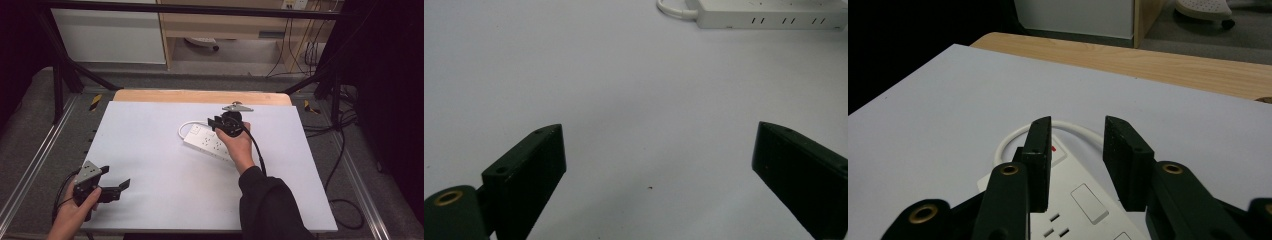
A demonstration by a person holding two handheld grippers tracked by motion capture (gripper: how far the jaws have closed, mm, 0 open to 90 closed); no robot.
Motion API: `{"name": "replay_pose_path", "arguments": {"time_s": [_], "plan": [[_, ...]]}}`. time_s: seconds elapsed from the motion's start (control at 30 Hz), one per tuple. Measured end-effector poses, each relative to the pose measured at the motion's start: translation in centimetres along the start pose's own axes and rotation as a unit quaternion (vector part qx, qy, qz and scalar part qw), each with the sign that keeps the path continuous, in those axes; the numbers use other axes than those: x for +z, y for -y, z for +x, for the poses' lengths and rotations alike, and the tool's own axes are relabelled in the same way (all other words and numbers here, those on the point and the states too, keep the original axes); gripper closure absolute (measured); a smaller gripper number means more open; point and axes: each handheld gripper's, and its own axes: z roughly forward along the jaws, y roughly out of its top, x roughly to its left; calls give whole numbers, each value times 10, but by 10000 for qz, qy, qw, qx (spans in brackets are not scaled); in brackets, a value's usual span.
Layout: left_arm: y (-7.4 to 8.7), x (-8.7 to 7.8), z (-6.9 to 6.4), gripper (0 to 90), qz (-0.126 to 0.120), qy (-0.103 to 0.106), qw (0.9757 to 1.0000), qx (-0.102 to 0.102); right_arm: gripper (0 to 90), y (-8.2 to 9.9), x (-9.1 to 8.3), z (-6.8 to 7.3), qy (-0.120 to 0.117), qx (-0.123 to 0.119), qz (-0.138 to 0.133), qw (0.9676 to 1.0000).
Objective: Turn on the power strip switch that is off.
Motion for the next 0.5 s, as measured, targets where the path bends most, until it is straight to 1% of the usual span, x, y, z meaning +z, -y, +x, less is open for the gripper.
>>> {"name": "replay_pose_path", "arguments": {"time_s": [0.1, 0.23, 0.4, 0.5], "plan": [[0, 0, 0, 72, -1, -3, 10000, 2, 586, -1, -2, -1, 26, 11, -7, 10000], [0, 0, 0, 72, 4, 2, 10000, 3, 475, -3, -6, -4, 60, 97, -30, 9999], [0, 0, 0, 72, 8, 1, 10000, 2, 345, -6, -13, -9, 49, 187, -50, 9998], [0, 0, 0, 72, 6, 1, 10000, 2, 310, -7, -18, -11, 65, 159, -62, 9998]]}}
